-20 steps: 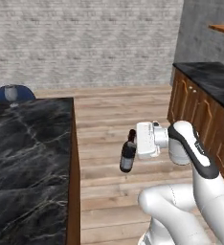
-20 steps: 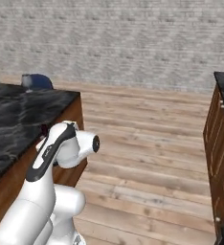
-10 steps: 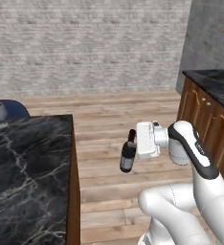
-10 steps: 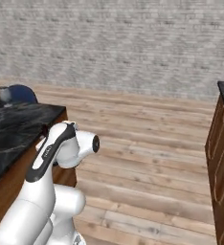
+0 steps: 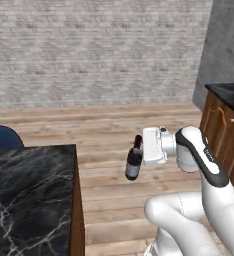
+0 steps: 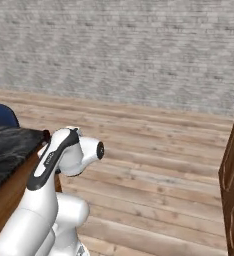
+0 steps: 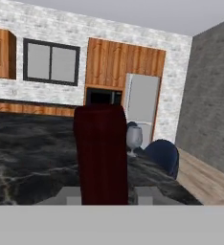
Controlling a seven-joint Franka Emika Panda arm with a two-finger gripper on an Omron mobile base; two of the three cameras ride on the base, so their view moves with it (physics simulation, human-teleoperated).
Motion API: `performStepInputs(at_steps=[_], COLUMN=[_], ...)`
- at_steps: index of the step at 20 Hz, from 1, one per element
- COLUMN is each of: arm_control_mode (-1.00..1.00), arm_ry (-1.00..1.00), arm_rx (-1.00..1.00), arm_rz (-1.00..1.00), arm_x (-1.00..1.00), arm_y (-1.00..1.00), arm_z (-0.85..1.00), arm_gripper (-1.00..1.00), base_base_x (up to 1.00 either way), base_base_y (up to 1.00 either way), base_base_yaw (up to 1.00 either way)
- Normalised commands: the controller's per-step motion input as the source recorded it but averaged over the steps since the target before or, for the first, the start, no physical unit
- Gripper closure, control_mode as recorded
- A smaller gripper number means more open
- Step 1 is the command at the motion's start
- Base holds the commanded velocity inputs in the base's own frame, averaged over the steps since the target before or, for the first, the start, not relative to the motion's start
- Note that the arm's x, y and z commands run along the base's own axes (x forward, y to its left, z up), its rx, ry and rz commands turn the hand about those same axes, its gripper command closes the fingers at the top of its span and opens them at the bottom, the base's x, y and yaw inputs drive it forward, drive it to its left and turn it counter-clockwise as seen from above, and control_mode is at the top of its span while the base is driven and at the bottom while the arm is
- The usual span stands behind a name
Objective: There is a wine glass and glass cup on the dining counter. Place the wine bottle next to the wine glass and the juice bottle next to the glass cup.
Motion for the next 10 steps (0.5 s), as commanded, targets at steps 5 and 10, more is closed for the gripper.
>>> performStepInputs(at_steps=[5, 10], arm_control_mode=[1.0, 1.0], arm_ry=[0.0, 0.0], arm_rx=[0.0, 0.0], arm_rz=[0.0, 0.0], arm_x=[0.0, 0.0], arm_y=[0.0, 0.0], arm_z=[0.0, 0.0], arm_gripper=[1.0, 1.0], base_base_x=[0.84, 0.69], base_base_y=[-0.05, 0.0], base_base_yaw=[0.16, 0.45])
